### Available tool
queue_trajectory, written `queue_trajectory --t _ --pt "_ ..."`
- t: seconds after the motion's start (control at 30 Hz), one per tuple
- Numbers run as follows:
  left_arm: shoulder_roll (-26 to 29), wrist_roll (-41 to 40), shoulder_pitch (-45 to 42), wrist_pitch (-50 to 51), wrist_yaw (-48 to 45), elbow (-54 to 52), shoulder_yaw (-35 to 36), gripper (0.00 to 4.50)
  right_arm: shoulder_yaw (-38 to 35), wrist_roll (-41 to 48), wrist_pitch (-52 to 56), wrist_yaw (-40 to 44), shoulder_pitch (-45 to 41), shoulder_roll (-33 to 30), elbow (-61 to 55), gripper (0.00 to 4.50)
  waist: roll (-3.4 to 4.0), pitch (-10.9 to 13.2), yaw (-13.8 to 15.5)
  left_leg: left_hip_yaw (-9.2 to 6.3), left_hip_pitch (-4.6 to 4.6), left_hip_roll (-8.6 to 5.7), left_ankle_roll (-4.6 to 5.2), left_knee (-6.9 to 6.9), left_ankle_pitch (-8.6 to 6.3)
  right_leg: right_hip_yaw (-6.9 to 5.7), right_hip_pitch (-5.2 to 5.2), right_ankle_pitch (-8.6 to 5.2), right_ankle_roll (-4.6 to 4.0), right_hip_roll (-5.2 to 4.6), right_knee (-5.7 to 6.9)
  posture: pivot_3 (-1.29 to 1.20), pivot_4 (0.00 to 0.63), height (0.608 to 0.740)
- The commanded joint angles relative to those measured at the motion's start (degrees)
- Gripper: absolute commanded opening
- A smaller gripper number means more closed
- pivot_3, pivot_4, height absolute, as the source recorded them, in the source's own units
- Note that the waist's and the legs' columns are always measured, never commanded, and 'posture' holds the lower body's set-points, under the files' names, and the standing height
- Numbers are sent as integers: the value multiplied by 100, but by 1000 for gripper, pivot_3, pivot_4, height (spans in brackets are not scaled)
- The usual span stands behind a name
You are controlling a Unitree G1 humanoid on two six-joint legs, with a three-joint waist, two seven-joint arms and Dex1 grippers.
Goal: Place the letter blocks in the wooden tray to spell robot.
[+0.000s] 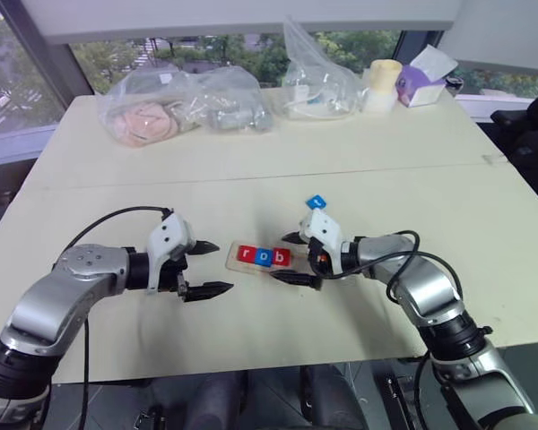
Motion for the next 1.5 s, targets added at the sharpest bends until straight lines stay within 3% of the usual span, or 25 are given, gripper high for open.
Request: queue_trajectory --t 0.03,0.57,0.77,0.93,1.1,1.47,1.5 --pt "-10 19 -93 -95 -26 -66 1 4500 56 128 -70 134 47 -14 -7 4455 0 0 0 0 0 0 0 0 0 0 0 0 0 0 0 0 150 740" --pt "-90 54 -52 -118 -6 -18 7 4500 -46 301 166 -205 324 6 -600 4455 0 0 2 -1 0 0 0 1 0 0 1 0 0 -1 0 0 150 740" --pt "-463 -302 -130 -78 171 8 326 4500 -978 530 446 -1257 282 375 -893 4455 0 0 13 -1 -2 0 0 2 0 0 1 0 0 -1 -1 0 150 740" --pt "-778 -510 -509 -21 450 56 529 4500 -1798 535 1484 -2617 183 845 -1144 4455 -3 -2 22 -5 -2 0 0 2 0 -1 0 1 0 0 1 0 150 740" --pt "-904 -312 -706 -147 648 300 390 4500 -1634 266 1531 -3168 -13 971 -727 4455 -1 -3 -21 0 1 -2 0 0 1 1 0 1 0 1 2 0 150 740" --pt "-937 -223 -601 -169 823 255 359 4500 -885 -305 891 -3403 -198 1154 531 4455 -1 -3 -16 2 1 -3 1 1 1 1 1 1 1 5 2 0 150 740" --pt "-926 -207 -547 -171 838 220 358 4500 -818 -441 742 -3471 -207 1130 664 4223 -2 -4 -24 1 1 -3 1 1 1 1 1 2 1 5 2 0 150 740"
